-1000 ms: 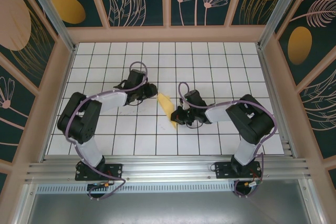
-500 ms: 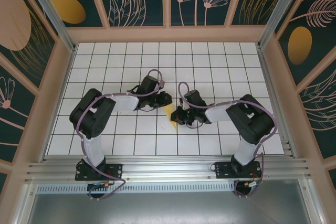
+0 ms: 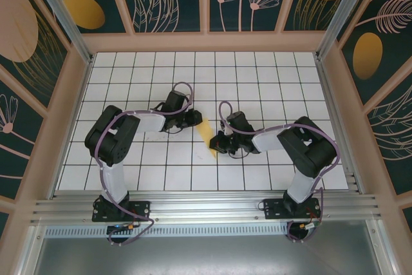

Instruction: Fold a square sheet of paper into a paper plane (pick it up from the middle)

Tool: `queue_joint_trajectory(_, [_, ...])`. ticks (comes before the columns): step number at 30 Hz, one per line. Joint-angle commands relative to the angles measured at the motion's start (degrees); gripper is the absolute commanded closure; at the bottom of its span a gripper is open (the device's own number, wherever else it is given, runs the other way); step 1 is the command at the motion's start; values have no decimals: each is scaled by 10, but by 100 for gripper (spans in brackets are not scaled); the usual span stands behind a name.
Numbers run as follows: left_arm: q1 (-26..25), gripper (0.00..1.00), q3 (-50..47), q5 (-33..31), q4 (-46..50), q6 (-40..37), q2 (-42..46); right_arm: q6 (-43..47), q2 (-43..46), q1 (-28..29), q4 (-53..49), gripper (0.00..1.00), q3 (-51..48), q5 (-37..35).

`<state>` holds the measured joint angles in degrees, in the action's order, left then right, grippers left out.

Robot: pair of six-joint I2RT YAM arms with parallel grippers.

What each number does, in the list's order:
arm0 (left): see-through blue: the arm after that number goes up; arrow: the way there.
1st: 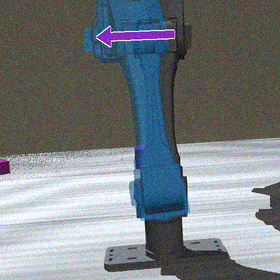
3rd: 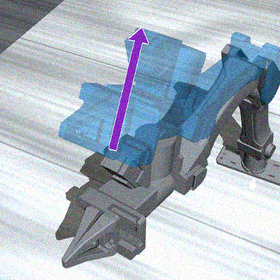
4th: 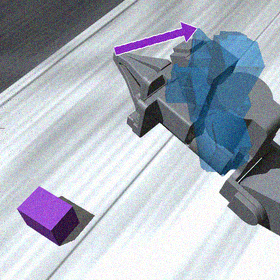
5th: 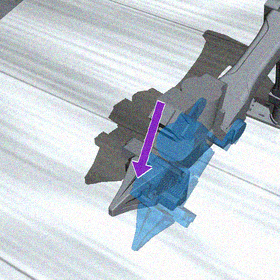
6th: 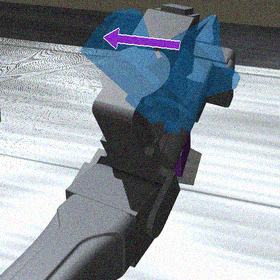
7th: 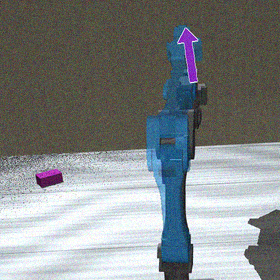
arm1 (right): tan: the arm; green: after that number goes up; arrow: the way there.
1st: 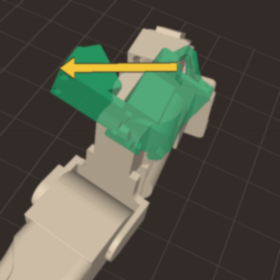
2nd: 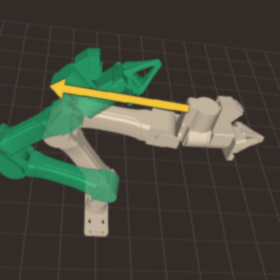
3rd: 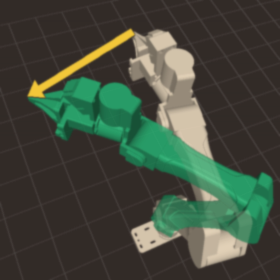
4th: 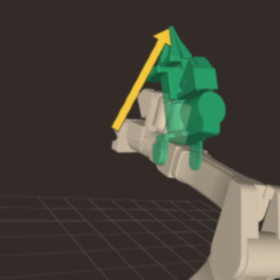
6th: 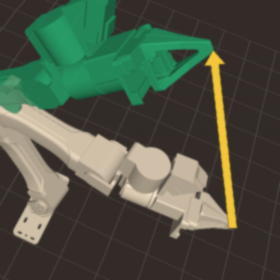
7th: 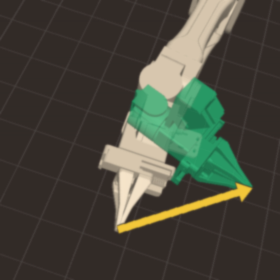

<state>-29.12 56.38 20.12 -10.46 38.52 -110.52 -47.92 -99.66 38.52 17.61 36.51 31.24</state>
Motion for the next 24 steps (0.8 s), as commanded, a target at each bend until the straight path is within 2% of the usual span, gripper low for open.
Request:
queue_joint_trajectory(1, [16,72,2,-36,15,-36,-18,19,-29,13,-152,100,-46,-39])
queue_joint_trajectory(12, [28,70,52,-79,83,-73,27,29,-33,13,-152,100,-22,-18])
queue_joint_trajectory(17, [29,66,32,-45,71,-25,83,26,-29,13,-151,100,-16,-20])
queue_joint_trajectory(19, [25,66,-1,6,13,21,109,23,-30,13,-142,100,-13,-16])
queue_joint_trajectory(21, [10,67,-35,33,-37,57,119,20,-29,13,-137,100,-10,-18])
queue_joint_trajectory(24, [-23,68,-37,58,-45,61,119,13,-32,13,-124,100,-10,-15])
